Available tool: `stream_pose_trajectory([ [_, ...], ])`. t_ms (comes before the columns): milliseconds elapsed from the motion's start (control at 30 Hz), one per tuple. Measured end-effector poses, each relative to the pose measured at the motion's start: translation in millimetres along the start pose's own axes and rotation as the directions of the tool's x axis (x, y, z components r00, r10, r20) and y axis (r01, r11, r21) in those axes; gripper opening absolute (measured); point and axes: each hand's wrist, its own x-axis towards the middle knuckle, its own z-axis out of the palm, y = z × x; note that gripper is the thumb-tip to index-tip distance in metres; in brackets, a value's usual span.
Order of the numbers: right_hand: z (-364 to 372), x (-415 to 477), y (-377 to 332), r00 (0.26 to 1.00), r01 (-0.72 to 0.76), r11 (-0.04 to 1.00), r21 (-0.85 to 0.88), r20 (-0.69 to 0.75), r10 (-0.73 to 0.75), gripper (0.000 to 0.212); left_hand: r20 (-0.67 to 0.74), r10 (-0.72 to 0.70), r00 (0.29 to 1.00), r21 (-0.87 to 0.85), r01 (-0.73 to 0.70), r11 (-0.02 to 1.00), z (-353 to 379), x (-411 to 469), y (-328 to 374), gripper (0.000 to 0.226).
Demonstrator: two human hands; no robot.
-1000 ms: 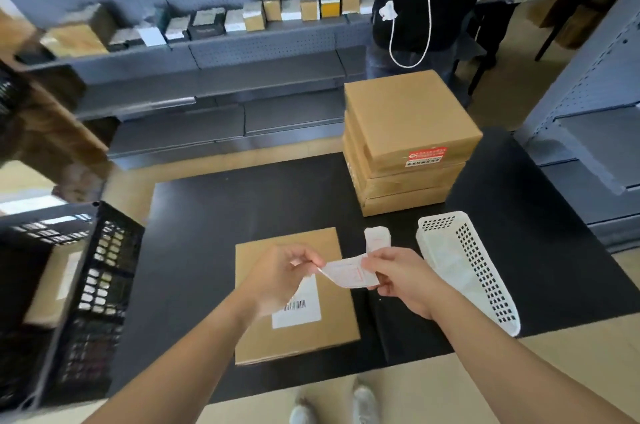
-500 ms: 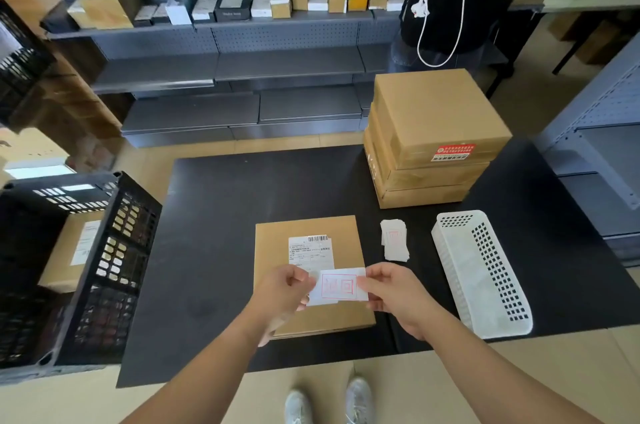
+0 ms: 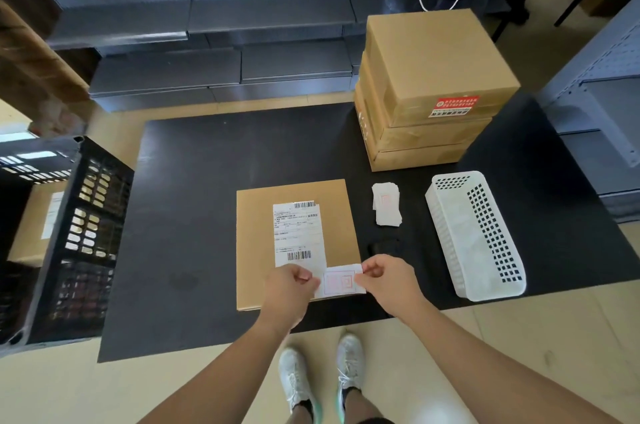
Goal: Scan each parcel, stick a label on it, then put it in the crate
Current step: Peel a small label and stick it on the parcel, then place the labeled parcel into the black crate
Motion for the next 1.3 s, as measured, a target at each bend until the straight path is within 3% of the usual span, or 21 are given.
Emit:
stream_pose_trajectory([
  [467, 7, 8, 11, 1.0, 0.013, 1.0, -0.024, -0.016, -0.014, 0.009, -0.095, 0.015, 0.995, 0.094, -0.007, 0.996, 14, 1, 0, 0.024],
  [600, 5, 8, 9, 0.998, 0.033, 0.998, -0.047, -0.056, -0.036, 0.03, -0.126, 0.008, 0.992, 0.107, 0.005, 0.994, 14, 1, 0, 0.016],
  [667, 2, 8, 11, 0.988, 0.116, 0.987, -0.108, -0.089, -0.126, 0.034, -0.127, 0.061, 0.99, 0.143, -0.043, 0.989, 14, 2, 0, 0.017],
  [800, 1, 8, 17, 0.949, 0.314, 0.924, -0.219, 0.089, -0.302, 0.028, 0.014, 0.31, 0.951, 0.346, -0.296, 0.89, 14, 7, -4, 0.009],
  [900, -1, 8, 26, 0.944, 0.323, 0.917, -0.233, 0.152, -0.294, 0.042, 0.164, 0.435, 0.885, 0.461, -0.459, 0.76, 12, 9, -18, 0.012],
  [1000, -7, 9, 33, 0.947, 0.308, 0.924, -0.225, 0.168, -0.275, 0.045, 0.211, 0.53, 0.821, 0.494, -0.558, 0.667, 6, 19, -37, 0.014],
  [1067, -8, 10, 35, 0.949, 0.294, 0.936, -0.195, 0.179, -0.261, 0.045, 0.242, 0.57, 0.786, 0.505, -0.603, 0.617, 5, 23, -44, 0.022],
  [1133, -8, 11, 35, 0.949, 0.284, 0.944, -0.167, 0.187, -0.252, 0.045, 0.252, 0.557, 0.791, 0.489, -0.601, 0.632, -1, 18, -39, 0.013],
  [1200, -9, 11, 37, 0.946, 0.29, 0.941, -0.172, 0.202, -0.254, 0.047, 0.266, 0.547, 0.794, 0.469, -0.602, 0.646, -3, 17, -38, 0.031],
  [1300, -11, 10, 38, 0.941, 0.297, 0.937, -0.181, 0.223, -0.255, 0.051, 0.315, 0.499, 0.807, 0.477, -0.589, 0.652, -5, 13, -28, 0.03],
])
